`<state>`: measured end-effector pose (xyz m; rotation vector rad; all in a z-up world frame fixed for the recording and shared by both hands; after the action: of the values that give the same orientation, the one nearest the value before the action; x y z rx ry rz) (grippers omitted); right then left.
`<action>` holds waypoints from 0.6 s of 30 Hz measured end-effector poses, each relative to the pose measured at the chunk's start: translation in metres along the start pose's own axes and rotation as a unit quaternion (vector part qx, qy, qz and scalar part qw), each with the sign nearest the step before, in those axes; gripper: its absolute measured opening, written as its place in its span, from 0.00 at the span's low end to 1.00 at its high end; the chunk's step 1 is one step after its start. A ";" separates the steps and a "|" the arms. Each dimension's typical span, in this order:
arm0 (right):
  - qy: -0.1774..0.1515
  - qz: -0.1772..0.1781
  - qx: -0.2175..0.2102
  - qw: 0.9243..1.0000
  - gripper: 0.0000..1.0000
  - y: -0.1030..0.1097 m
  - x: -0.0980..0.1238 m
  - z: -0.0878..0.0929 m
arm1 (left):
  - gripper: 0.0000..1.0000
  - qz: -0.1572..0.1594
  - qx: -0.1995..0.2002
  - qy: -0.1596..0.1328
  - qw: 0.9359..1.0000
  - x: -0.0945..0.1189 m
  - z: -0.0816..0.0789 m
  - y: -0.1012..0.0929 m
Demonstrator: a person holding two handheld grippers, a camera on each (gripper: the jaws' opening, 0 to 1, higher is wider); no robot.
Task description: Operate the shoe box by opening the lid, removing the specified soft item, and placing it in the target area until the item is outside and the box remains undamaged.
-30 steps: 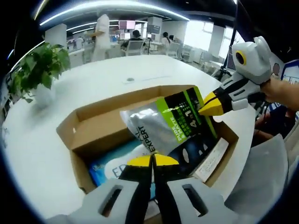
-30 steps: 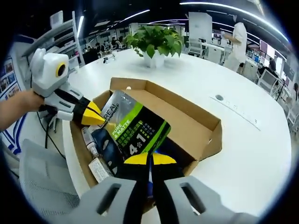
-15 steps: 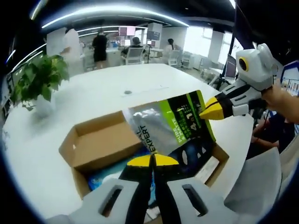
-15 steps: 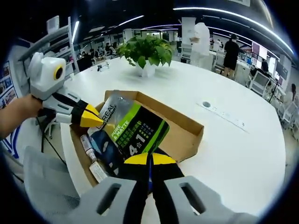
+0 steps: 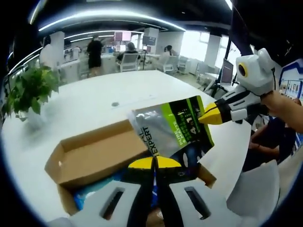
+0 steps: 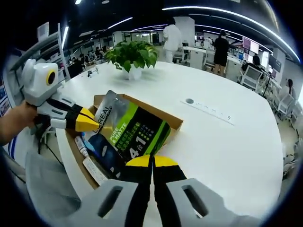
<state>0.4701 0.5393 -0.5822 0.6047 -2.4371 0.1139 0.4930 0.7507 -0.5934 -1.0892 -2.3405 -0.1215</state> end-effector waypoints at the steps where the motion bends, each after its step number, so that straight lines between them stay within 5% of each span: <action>1: 0.001 0.003 -0.001 1.000 0.00 -0.002 0.003 0.002 | 0.00 0.003 -0.004 0.001 1.000 -0.003 -0.001 -0.003; 18: 0.009 0.036 -0.024 0.999 0.00 -0.041 0.030 0.024 | 0.00 0.038 -0.022 0.008 0.999 -0.035 -0.010 -0.041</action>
<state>0.4542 0.4857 -0.5870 0.4923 -2.4385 0.0909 0.4860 0.6961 -0.5970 -1.1927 -2.2890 -0.1527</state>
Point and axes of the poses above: the point that each gripper's makers call its tool centre point, and the gripper's own axes: x roughly backward along the fingers, y roughly to its left, z roughly out of its underside, the point moved 9 cm from there along x, roughly backward along the fingers, and after that the axes turned 4 degrees about -y, right-handed, at the moved point
